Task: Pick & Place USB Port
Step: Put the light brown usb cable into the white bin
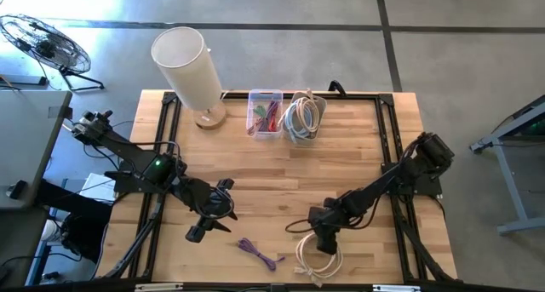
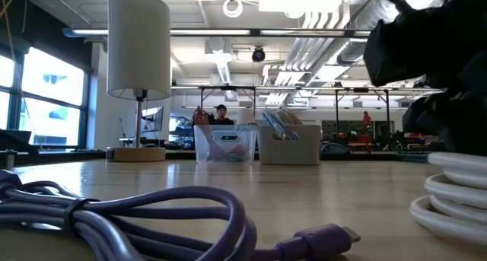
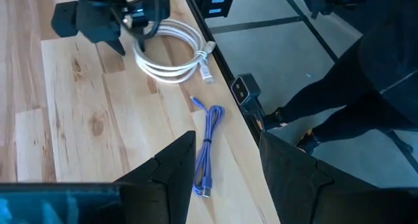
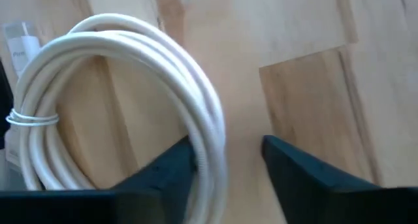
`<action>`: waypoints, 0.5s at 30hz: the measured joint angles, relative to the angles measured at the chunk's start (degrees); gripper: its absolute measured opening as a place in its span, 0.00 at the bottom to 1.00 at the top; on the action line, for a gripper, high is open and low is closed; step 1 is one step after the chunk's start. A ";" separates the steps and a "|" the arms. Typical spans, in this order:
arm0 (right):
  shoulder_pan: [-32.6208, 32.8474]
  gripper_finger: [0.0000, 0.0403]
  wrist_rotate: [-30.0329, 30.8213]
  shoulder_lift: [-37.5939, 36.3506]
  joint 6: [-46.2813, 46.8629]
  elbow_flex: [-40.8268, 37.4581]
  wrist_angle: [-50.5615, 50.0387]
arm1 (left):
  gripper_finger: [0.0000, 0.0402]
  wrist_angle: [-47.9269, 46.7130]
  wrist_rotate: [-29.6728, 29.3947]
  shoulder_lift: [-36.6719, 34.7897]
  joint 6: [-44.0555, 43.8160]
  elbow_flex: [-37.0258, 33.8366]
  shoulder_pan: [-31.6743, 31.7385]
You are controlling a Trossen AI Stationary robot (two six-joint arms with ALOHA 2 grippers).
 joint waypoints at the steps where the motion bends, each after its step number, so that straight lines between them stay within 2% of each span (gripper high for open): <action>1: -0.55 0.42 -0.48 0.00 -0.21 -0.20 0.03 | 0.41 0.00 0.00 0.00 0.00 -0.02 0.00; 6: -3.33 0.08 -2.52 0.29 -6.14 0.53 -1.19 | 0.41 0.02 0.00 0.00 0.00 -0.02 0.00; 12: -6.30 0.08 -0.31 1.04 -13.97 5.55 -6.53 | 0.41 0.09 -0.02 0.02 0.00 -0.02 0.00; 15: -7.56 0.08 6.06 1.34 -18.88 9.44 -12.39 | 0.41 0.09 -0.82 0.04 0.00 -0.02 0.00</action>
